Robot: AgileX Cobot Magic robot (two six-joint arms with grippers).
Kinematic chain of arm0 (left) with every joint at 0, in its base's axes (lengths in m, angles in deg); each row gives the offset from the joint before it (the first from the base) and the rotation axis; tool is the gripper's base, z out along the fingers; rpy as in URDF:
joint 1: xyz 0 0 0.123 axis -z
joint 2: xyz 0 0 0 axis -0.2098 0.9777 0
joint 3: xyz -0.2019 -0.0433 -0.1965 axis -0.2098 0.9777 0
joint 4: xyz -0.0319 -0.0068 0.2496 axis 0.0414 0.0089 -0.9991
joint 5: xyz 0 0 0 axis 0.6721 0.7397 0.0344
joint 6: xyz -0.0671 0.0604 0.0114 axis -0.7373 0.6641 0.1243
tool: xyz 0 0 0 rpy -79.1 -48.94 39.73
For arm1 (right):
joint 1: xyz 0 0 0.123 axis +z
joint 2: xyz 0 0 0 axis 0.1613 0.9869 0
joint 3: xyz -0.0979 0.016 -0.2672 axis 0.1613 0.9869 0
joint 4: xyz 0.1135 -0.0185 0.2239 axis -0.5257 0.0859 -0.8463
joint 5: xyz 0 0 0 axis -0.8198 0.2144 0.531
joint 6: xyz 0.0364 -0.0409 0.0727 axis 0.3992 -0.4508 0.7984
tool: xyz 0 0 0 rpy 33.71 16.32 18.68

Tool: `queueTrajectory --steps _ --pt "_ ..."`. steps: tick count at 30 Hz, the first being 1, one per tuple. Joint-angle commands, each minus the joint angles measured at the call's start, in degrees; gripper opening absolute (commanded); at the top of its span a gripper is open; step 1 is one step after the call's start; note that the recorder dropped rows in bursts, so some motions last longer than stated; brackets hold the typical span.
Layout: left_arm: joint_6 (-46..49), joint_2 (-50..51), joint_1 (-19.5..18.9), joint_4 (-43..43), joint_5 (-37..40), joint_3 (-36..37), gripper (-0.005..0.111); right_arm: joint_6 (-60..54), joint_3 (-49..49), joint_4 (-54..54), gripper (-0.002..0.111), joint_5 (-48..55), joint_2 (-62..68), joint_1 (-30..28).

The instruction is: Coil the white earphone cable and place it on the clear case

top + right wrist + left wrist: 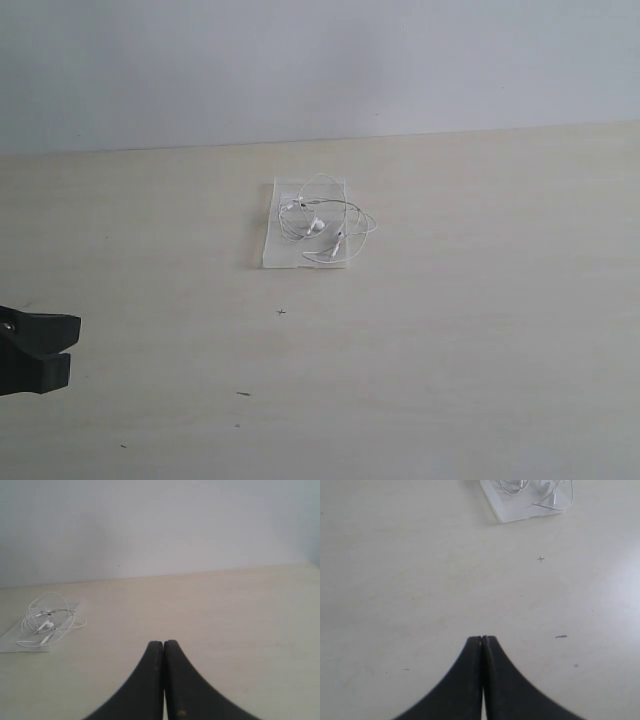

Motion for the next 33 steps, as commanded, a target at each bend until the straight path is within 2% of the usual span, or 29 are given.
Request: queueTrajectory --steps 1,6,33 --pt "0.1 -0.4 -0.2 -0.1 0.2 0.2 0.0 2.5 0.3 0.8 0.0 1.0 -0.3 -0.4" --pt "0.1 -0.4 -0.2 -0.1 0.2 0.2 0.0 8.1 0.3 4.0 0.0 1.0 -0.3 -0.4" --pt "0.1 -0.4 -0.2 -0.1 0.2 0.2 0.0 6.7 0.3 4.7 0.0 1.0 -0.3 -0.4"
